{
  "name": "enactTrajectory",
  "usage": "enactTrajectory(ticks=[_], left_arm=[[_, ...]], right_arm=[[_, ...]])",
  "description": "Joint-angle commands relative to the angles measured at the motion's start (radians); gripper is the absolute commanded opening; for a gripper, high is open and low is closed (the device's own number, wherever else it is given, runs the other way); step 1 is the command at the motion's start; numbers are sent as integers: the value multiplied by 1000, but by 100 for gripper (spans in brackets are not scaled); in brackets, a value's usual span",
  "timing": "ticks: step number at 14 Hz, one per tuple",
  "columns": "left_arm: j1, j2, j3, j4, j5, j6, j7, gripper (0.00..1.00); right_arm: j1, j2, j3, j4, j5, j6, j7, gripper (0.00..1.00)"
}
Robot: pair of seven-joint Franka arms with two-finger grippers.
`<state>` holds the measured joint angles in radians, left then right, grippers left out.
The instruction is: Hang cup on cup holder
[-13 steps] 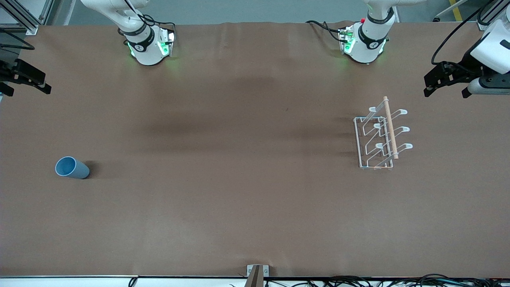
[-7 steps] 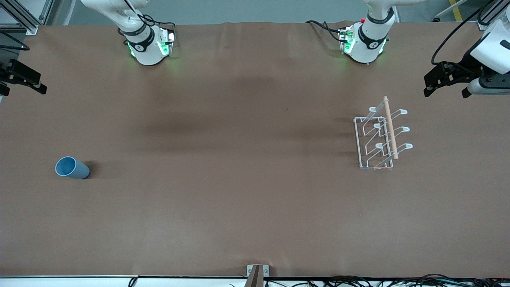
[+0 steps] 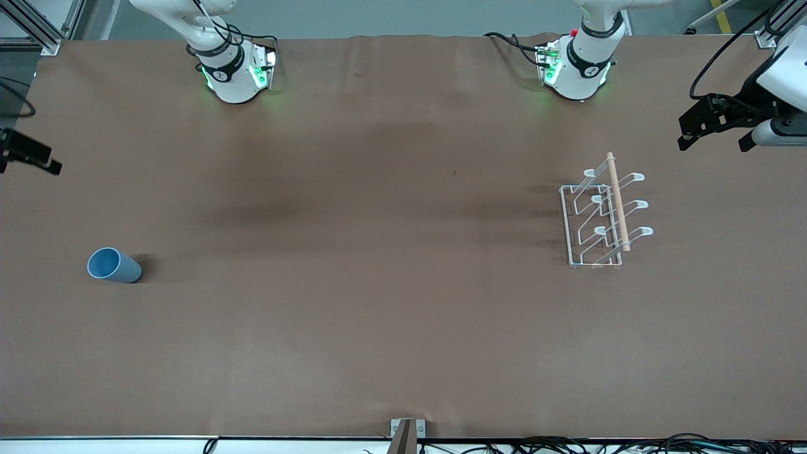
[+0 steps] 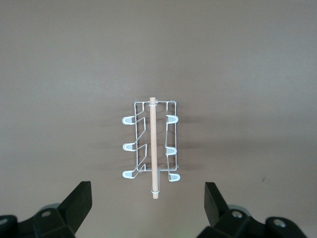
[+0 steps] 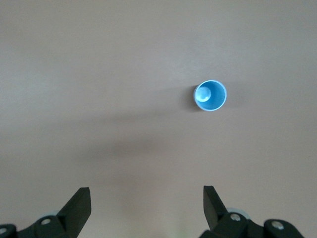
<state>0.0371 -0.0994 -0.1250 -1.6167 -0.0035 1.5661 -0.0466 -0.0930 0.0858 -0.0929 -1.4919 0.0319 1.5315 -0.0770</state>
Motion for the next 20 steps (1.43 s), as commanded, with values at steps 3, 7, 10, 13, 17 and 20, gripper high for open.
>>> enactTrajectory(ticks=[3,7,10,13,17,20], left_arm=[[7,15,-5,27,-10,-23,5,100],[7,21,-5,29,-10,-23,5,100],[7,21,-7,31,-10,-23,7,100],[7,21,-5,31,-10,-23,7,100],[6,23,-7,31,-12,-23,5,100],[7,23,-7,31,-12,-23,5,100]], right_arm=[[-135,106,10,-140,5,238,-116,100],[-235,221,10,-272,6,456,-271,100],[-249,331,10,-271,11,521,-273,100],[-241,402,13,-271,13,571,-273,99],[-243,453,15,-269,14,653,-294,92],[-240,459,15,-269,17,664,-293,33]])
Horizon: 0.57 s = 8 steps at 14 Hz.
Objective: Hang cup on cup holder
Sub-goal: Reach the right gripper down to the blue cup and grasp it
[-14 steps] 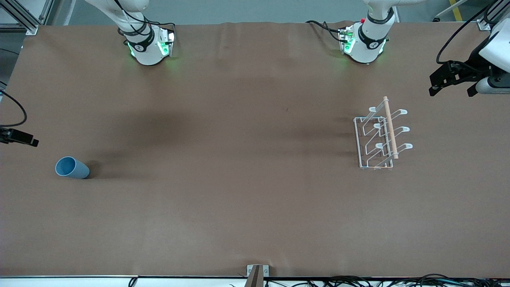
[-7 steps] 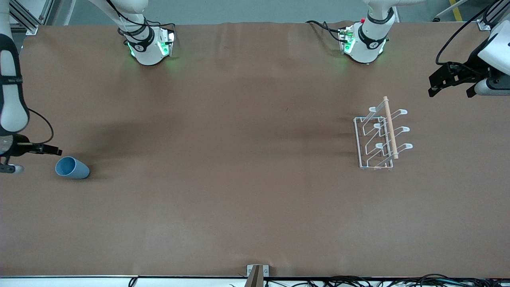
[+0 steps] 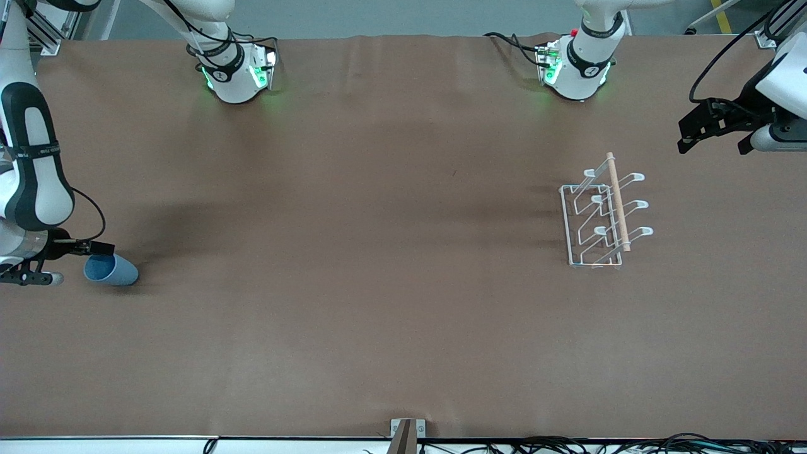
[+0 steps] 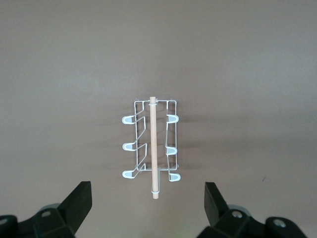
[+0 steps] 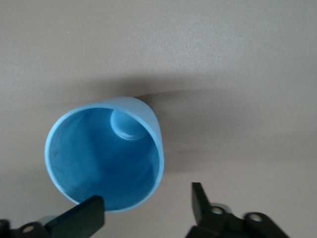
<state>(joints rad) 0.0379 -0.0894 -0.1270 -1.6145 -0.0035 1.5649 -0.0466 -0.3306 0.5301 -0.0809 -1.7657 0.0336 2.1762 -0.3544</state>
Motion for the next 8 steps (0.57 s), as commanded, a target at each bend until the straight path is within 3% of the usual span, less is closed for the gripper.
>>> enactTrajectory(ticks=[1,3,8], left_arm=[[7,13,-5,28,-12,-22,5,100],[7,11,-5,27,-12,-22,7,100],[7,13,-5,28,-12,-22,5,100]], right_arm=[[-2,14,3,6,17,17,-15,33],[-1,14,4,11,17,14,-9,40],[1,14,4,32,26,11,-5,41]])
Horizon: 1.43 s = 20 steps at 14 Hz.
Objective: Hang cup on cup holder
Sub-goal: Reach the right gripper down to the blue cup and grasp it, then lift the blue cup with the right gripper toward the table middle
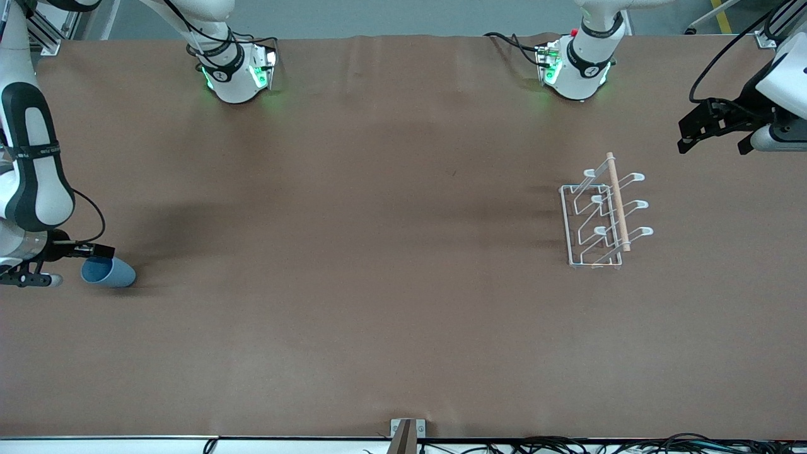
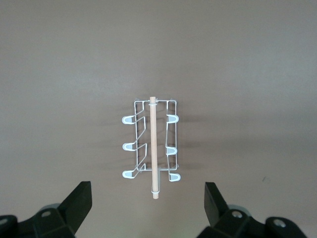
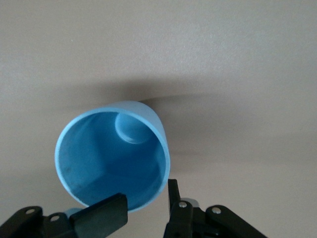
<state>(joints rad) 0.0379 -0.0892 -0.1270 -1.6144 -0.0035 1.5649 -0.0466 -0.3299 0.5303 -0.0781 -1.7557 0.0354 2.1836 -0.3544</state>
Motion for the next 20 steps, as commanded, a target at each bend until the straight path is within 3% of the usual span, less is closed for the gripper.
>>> enactTrajectory(ticks=[1,5,6,8,11,17,18,20], left_arm=[[7,12,-5,28,-12,-20,5,100],[7,12,-5,28,-12,-20,5,100],[7,12,-5,28,-13,-22,5,100],[7,12,-5,27,-12,-22,7,100],[7,12,-5,28,-12,-22,5,100],[8,11,-5,27,-12,-22,7,100],[8,12,-5,25,-13,-22,7,100],[8,12,-3,27,-12,-22,7,100]], right_arm=[[-1,17,1,27,34,5,-8,41],[-3,39,1,35,58,8,-14,39],[-3,39,1,36,58,8,-14,33],[3,39,1,35,58,7,-15,4],[12,14,3,22,58,-31,-17,2],[143,-173,6,15,61,-306,-9,0],[164,-196,11,12,89,-350,-9,0],[189,-223,12,12,229,-471,-12,0]])
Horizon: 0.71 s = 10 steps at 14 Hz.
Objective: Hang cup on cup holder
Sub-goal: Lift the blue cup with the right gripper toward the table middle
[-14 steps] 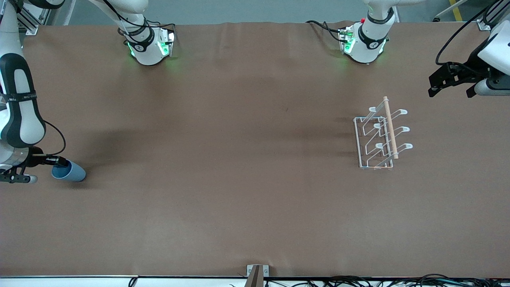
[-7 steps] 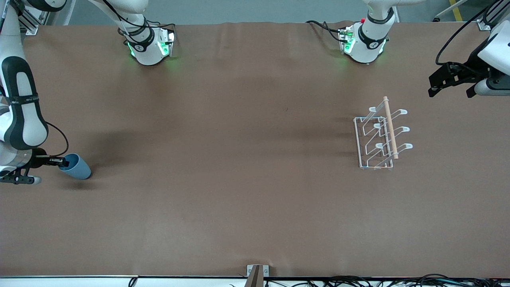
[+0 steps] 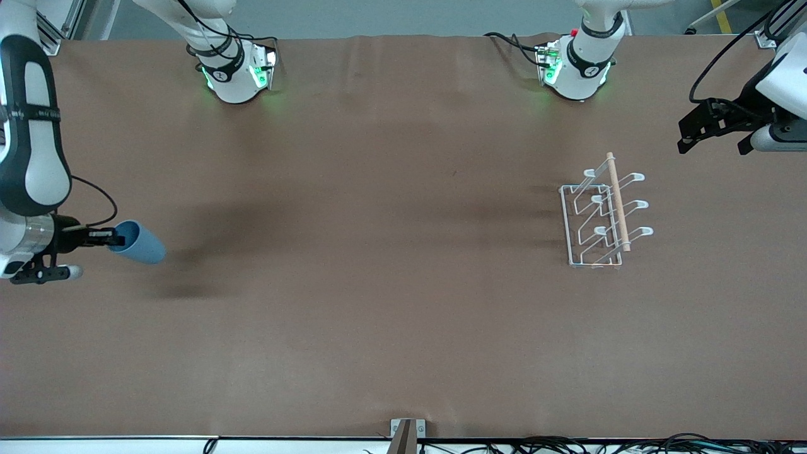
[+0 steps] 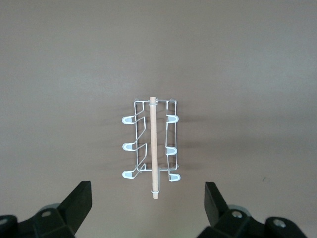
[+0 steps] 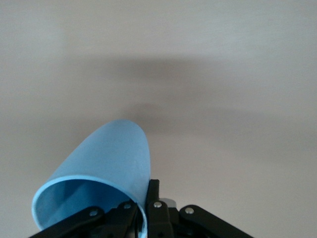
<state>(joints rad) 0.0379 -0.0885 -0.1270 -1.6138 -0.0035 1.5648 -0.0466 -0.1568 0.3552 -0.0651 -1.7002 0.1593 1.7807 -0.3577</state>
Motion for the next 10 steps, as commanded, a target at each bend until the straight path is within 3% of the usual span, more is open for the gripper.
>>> enactTrajectory(ticks=[1,2,5,10], left_arm=[[7,12,-5,26,-12,-22,5,100],[7,12,-5,26,-12,-22,5,100],[8,12,-5,26,-12,-22,7,100],[11,12,-5,26,-12,-22,7,100]], right_arm=[[48,-65,-1,-47,159,-107,-7,0],[66,-85,2,-68,205,-137,-7,0],[153,-168,7,-220,470,-141,-10,0],[379,-171,5,-250,788,-144,11,0]])
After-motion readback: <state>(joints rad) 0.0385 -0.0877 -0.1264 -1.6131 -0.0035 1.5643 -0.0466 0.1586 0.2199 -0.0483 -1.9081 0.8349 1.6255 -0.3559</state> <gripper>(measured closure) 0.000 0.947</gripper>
